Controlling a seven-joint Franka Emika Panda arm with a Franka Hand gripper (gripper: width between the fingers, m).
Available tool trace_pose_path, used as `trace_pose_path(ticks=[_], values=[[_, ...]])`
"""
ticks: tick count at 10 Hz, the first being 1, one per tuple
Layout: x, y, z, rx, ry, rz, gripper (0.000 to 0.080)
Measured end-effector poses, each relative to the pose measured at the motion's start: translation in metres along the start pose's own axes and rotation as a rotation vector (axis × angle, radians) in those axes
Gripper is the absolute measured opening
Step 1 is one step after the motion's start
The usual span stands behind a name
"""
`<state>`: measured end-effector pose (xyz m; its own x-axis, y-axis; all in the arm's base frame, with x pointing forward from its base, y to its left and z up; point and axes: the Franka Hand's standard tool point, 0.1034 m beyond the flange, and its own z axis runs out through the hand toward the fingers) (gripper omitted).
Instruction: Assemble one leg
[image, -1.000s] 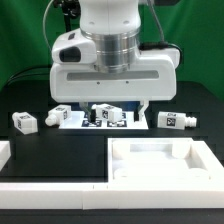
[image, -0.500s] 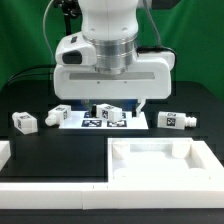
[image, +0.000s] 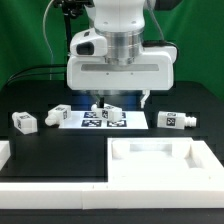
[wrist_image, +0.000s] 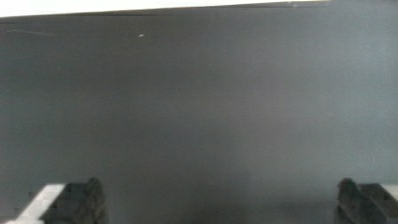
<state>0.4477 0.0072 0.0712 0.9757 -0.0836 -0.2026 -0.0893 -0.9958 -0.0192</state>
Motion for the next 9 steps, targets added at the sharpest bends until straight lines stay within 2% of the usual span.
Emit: trace_pose_path(ticks=[1, 2, 4, 5, 6, 9], values=[[0.000, -0.001, 0.001, 0.000, -0.001, -0.002, 0.0649], [-0.006, -0.007, 0.004, -0.013, 0.011, -0.119, 0.0649], [-0.033, -0.018, 0.005, -0.035, 0.012, -0.272, 0.0649], [-0.046, -0.016, 0.011, -0.035, 0.038, -0.324, 0.0649], [-0.057, -0.005, 0.019, -0.011, 0.043, -0.336, 0.0649], [-0.054, -0.006, 0.017, -0.019, 0.035, -0.532, 0.0649]])
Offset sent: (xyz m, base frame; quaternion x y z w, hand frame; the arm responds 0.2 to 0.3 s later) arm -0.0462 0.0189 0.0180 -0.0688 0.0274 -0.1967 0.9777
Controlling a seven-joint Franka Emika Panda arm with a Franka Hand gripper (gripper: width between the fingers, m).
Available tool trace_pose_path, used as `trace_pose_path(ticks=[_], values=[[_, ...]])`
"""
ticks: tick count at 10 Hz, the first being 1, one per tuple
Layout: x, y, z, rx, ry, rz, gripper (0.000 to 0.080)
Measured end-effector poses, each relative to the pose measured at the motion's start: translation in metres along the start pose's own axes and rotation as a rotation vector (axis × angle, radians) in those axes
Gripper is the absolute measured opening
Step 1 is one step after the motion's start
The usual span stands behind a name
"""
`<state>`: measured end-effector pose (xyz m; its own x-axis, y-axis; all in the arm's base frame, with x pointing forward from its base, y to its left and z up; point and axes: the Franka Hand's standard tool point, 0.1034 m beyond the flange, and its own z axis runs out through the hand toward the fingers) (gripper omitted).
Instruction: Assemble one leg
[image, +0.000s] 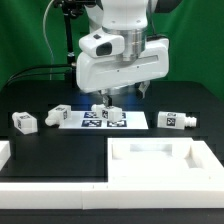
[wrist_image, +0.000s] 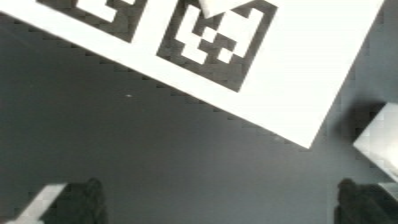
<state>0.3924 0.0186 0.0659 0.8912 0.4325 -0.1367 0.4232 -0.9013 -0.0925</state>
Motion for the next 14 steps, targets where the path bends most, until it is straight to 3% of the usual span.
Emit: trace_pose_path(ticks=[1, 4, 5, 8, 10, 11, 13, 14], values=[[-0.001, -0.001, 0.001, 0.000, -0.003, -0.032, 0.0649], [-0.021, -0.022, 0.010, -0.109, -0.073, -0.097, 0.0649], [-0.031, -0.022, 0.016, -0.097, -0.126, -0.074, 0.0649], [-0.032, -0.027, 0.017, -0.076, -0.333, -0.069, 0.0649], [-0.042, -0.029, 0.031, -0.090, -0.457, -0.106, 0.0649], [-0.048, -0.026, 0.039, -0.078, -0.512, -0.108, 0.0649], [-0.045, -0.015, 0.042, -0.063, -0.597, -0.083, 0.0649], [-0.051, -0.019, 0.042, -0.057, -0.683, -0.082, 0.0649]])
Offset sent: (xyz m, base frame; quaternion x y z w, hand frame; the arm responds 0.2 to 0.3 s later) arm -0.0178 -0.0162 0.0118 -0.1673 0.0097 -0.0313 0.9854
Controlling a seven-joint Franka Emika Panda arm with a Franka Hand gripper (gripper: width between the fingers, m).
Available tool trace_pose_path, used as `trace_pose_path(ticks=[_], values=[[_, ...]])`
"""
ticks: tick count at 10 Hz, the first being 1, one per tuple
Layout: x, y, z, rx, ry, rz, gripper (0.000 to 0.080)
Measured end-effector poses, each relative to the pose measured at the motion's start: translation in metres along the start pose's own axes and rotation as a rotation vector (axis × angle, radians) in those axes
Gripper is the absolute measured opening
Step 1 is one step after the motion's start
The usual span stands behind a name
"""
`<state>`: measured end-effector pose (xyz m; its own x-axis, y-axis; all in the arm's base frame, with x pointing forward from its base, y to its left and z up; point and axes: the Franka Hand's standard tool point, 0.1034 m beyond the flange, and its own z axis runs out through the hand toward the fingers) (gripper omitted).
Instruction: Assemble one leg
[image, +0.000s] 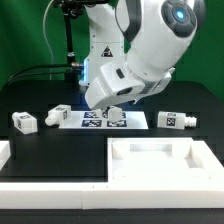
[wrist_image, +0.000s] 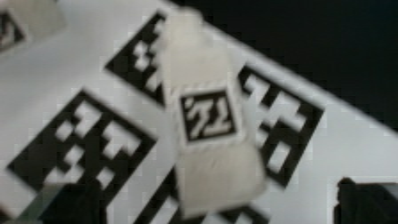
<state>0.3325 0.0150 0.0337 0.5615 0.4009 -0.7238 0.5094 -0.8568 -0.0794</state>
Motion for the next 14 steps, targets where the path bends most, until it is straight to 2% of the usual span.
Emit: trace_pose_path(ticks=[1, 3, 7, 9, 10, 11, 12, 13, 14], values=[[0.002, -0.002, 0.001, 0.004, -0.068, -0.009, 0.0649], [0.006, -0.001, 0.003, 0.006, -0.086, -0.014, 0.0649], [-0.001, -0.004, 0.039, 0.004, -0.092, -0.024, 0.0649], [-0.001, -0.003, 0.041, 0.005, -0.084, -0.022, 0.0649], [-0.001, -0.003, 0.041, 0.005, -0.085, -0.022, 0.0536], [-0.001, -0.003, 0.042, 0.005, -0.085, -0.022, 0.0536], [-0.001, -0.003, 0.042, 0.005, -0.085, -0.022, 0.0352], [-0.001, -0.003, 0.042, 0.005, -0.085, -0.022, 0.0285], [-0.001, -0.003, 0.041, 0.005, -0.085, -0.022, 0.0285]])
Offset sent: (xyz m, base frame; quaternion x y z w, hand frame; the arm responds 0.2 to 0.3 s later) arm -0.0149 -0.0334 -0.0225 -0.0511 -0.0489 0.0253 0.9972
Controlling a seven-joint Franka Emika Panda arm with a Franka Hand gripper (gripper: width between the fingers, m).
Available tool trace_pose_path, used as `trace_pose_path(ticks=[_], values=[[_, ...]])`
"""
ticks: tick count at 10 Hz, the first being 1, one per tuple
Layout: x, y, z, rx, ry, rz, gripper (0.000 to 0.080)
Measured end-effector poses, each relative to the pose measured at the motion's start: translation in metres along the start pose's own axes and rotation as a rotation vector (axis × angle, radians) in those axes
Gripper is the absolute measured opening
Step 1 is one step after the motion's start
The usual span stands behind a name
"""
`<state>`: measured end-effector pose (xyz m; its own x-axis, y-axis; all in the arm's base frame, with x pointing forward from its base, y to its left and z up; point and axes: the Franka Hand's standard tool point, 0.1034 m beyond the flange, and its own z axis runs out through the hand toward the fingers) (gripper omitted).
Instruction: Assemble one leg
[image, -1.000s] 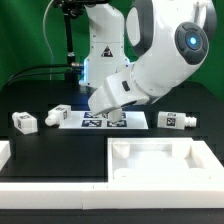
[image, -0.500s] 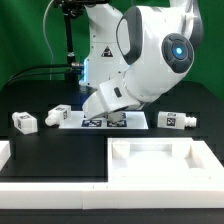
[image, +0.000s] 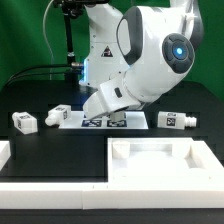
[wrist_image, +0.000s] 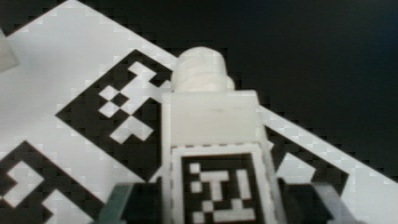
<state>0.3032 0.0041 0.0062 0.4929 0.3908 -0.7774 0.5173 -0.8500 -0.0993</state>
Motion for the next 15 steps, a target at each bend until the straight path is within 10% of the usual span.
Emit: trace_pose_path(ticks=[1, 5, 9, 10, 11, 12, 15], values=[[-0.006, 0.000, -0.007, 0.013, -0.025, 0.000, 0.0285], [-0.022, 0.024, -0.116, 0.093, 0.079, 0.077, 0.0285], [-0.024, 0.037, -0.130, 0.054, 0.427, 0.097, 0.0287], [-0.024, 0.034, -0.133, 0.095, 0.470, 0.101, 0.0287], [-0.015, 0.038, -0.162, 0.194, 0.547, 0.117, 0.0287], [0.000, 0.050, -0.194, 0.227, 0.672, 0.115, 0.0287], [0.001, 0.068, -0.240, 0.113, 0.910, 0.150, 0.0287]])
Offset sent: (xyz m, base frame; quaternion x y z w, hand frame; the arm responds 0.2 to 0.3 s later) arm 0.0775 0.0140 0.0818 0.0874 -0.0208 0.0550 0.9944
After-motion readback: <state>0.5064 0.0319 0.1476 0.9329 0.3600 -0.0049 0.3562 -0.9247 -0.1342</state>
